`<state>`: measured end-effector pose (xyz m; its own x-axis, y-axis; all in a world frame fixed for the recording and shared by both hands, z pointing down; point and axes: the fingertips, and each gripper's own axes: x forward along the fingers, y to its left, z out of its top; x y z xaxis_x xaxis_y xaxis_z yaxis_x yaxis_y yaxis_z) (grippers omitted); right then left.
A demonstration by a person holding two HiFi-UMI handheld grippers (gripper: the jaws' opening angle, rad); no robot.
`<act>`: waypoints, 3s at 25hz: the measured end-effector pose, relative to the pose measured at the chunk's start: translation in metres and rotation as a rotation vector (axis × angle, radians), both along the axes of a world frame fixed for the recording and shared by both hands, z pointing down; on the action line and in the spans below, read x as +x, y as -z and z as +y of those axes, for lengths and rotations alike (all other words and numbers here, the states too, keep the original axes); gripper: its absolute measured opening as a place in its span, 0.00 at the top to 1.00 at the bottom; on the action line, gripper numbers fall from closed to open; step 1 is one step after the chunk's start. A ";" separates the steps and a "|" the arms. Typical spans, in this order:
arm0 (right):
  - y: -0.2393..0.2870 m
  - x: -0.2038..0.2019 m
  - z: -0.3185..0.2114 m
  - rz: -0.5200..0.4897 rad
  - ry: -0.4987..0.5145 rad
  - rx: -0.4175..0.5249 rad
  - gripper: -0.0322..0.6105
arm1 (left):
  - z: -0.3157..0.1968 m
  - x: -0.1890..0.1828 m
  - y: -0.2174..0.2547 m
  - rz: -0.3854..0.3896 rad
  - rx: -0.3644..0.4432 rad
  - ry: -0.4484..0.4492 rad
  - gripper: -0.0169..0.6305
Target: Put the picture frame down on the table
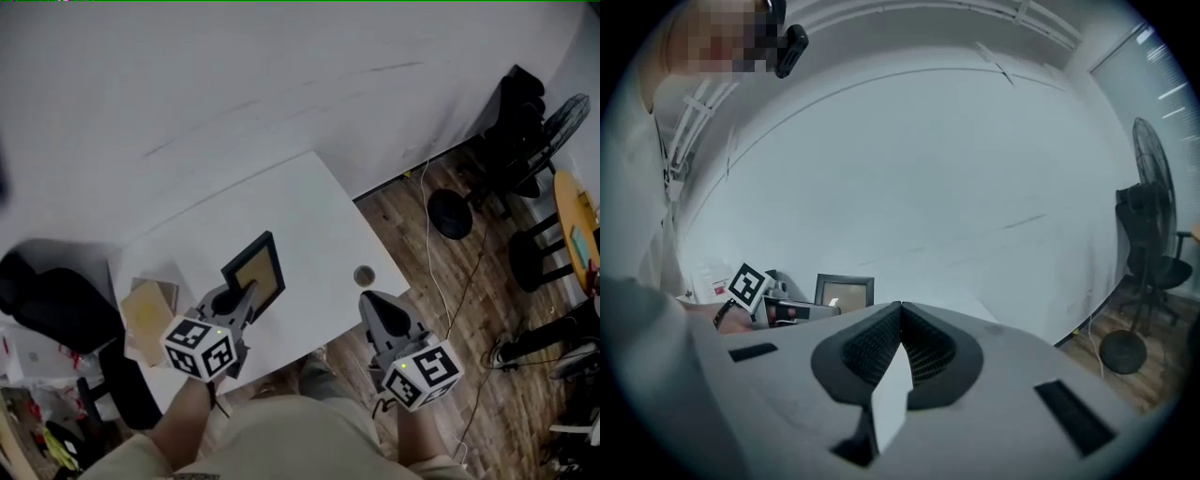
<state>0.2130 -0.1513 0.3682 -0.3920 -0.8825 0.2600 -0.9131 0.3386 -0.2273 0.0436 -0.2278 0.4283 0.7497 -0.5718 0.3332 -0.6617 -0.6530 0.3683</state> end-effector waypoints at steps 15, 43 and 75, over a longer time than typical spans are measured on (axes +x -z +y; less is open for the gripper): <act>-0.039 0.034 -0.088 -0.101 0.197 -0.083 0.91 | -0.065 0.058 -0.075 0.016 -0.222 0.119 0.92; -0.123 0.009 -0.144 -0.175 0.114 -0.248 0.91 | -0.125 0.080 -0.213 0.218 -0.624 0.098 0.92; -0.155 -0.016 -0.140 -0.113 0.135 -0.294 0.91 | -0.135 0.035 -0.266 -0.347 -0.452 0.220 0.45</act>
